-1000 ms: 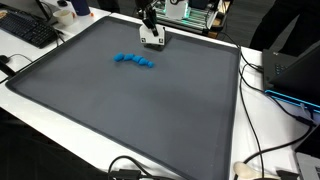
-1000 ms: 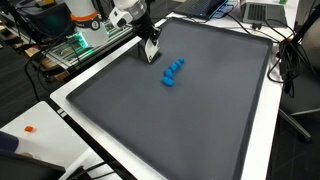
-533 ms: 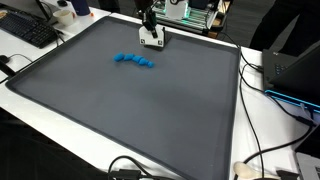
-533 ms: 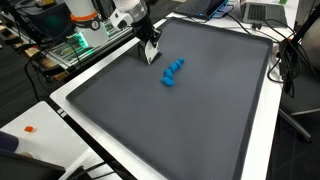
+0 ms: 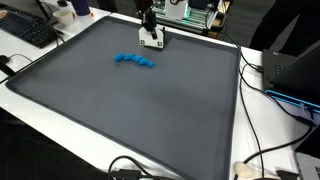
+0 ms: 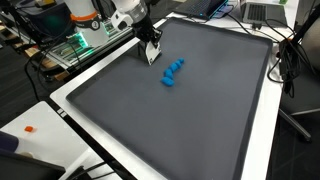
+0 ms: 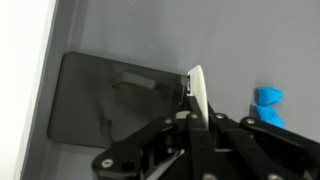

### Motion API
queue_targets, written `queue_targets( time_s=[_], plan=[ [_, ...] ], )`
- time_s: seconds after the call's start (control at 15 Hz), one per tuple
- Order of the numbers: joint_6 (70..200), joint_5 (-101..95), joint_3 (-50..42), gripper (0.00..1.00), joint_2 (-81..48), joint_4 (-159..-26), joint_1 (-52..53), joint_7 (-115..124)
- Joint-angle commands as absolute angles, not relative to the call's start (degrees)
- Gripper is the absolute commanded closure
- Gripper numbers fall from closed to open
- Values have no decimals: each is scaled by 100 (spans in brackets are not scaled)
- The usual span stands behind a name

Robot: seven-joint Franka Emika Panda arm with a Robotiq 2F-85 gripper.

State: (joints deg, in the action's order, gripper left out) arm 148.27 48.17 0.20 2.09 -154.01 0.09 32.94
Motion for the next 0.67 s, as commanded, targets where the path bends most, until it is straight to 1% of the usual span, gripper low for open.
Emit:
queue_targets(
  time_s=[0.0,0.6],
  plan=[
    [14987,5061,62,99,81,-15427,49,3116],
    [14850,4871,36,99,28,-15397,15,3166]
  ],
)
